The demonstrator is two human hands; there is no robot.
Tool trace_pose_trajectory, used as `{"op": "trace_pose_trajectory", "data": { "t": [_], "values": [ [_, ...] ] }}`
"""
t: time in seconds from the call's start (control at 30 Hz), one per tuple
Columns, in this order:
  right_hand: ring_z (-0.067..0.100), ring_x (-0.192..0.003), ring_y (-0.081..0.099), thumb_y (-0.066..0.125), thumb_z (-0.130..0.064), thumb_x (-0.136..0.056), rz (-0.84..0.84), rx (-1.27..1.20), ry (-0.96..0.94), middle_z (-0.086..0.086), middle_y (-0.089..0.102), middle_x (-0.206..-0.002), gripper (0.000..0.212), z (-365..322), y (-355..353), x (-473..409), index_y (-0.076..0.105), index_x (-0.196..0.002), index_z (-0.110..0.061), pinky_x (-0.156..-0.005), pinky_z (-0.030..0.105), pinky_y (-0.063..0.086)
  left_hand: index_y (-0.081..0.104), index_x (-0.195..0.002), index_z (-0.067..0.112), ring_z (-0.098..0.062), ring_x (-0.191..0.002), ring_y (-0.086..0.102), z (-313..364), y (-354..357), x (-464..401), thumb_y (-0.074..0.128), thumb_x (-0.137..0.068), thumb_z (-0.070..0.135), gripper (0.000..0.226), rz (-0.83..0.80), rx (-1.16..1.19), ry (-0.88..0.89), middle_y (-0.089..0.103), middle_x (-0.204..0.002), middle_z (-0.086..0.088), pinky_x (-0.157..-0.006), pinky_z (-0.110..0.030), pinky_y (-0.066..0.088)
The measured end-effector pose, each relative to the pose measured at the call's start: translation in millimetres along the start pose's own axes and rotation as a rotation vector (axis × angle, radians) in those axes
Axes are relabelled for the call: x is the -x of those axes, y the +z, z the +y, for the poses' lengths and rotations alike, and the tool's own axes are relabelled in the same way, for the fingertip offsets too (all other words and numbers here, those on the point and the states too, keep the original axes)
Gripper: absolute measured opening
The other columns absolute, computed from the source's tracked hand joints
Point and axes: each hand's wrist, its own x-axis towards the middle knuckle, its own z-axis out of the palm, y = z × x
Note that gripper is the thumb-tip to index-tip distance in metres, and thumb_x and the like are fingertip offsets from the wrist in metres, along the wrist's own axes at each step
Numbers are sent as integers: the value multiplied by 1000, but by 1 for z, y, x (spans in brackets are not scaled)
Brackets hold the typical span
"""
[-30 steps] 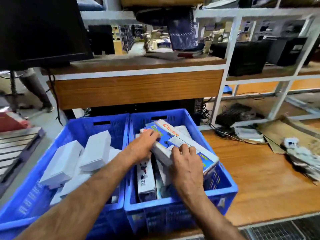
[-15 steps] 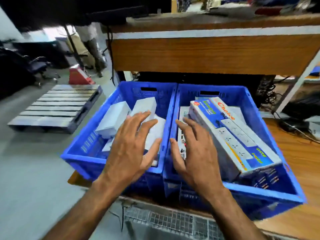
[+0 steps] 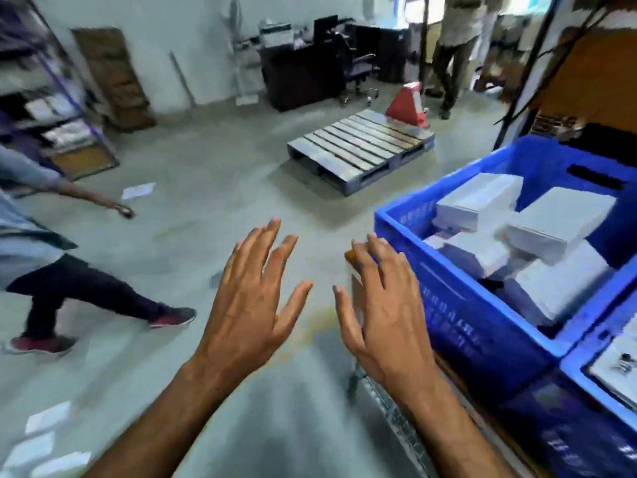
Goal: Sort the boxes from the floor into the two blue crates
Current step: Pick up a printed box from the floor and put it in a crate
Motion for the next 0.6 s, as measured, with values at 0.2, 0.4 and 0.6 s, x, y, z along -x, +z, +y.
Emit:
{"op": "trace_pose_trajectory", "data": {
  "t": [0.2, 0.4, 0.6],
  "values": [
    [30, -151, 32, 52, -41, -103, -149, -49, -189, 14, 35, -162, 62, -83, 60, 8, 39, -156, -10, -123, 48, 27, 37, -156, 12, -28, -155, 23, -87, -41, 93, 54, -100, 45, 68, 36, -98, -250, 26, -167, -8, -121, -54, 28],
    [31, -149, 33, 51, -42, -103, -285, -101, -309, 14, 36, -162, 63, -193, 129, 51, 38, -156, -11, -122, 49, 27, 38, -156, 10, -30, -155, 24, -161, -85, 206, 56, -99, 45, 69, -2, -156, -423, 25, -167, -10, -121, -54, 28],
    [36, -148, 36, 56, -38, -101, -413, -193, -471, 20, 39, -159, 63, -320, 201, 113, 43, -152, -3, -123, 53, 25, 41, -154, 8, -30, -154, 25, -234, -138, 334, 55, -103, 44, 64, -18, -222, -643, 29, -166, -11, -123, -51, 25]
  ]
}}
